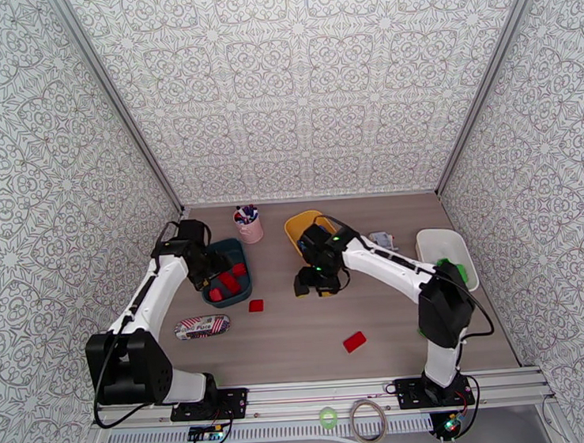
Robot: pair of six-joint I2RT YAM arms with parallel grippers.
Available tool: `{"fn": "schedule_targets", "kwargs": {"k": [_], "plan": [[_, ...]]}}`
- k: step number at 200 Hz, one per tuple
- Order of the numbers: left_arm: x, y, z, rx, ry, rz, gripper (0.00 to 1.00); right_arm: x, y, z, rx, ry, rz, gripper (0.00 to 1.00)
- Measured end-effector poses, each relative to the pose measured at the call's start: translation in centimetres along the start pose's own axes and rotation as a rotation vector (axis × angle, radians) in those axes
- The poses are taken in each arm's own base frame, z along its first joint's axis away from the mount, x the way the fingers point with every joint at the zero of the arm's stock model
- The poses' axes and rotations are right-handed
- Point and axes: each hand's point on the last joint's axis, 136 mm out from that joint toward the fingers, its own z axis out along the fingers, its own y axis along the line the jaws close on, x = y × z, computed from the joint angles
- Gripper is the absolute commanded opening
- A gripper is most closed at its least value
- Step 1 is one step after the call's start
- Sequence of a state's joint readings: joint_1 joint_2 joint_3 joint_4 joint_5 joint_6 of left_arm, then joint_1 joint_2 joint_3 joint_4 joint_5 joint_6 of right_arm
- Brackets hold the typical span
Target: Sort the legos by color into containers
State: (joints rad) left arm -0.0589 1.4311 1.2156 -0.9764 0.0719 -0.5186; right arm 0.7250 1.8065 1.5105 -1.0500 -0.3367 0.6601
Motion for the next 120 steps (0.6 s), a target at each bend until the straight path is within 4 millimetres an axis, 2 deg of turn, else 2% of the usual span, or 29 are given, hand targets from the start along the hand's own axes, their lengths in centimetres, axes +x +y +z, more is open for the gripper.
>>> {"fn": "schedule_targets", "kwargs": {"k": [27, 54, 72, 94, 120], "plan": [[3.0, -5.0, -0.5, 0.071, 0.02, 0.192, 0.79, -0.4, -2.9, -1.6, 0.01, -0.049, 0.089, 0.7], [7.4, -10.2, -0.9, 0.162, 0.052, 0.413, 0.8, -0.4, -6.4, -3.0, -0.001, -0.102, 0.201, 0.71], [10.5, -13.3, -1.2, 0.234, 0.074, 0.541, 0.8, -0.1, -9.5, -3.7, -0.009, -0.129, 0.303, 0.71], [14.3, -16.2, -1.1, 0.299, 0.112, 0.679, 0.8, 0.5, -12.8, -4.3, -0.013, -0.15, 0.419, 0.71], [19.2, -18.8, -0.3, 0.329, 0.177, 0.838, 0.79, 1.1, -15.4, -5.1, -0.022, -0.175, 0.508, 0.71]]}}
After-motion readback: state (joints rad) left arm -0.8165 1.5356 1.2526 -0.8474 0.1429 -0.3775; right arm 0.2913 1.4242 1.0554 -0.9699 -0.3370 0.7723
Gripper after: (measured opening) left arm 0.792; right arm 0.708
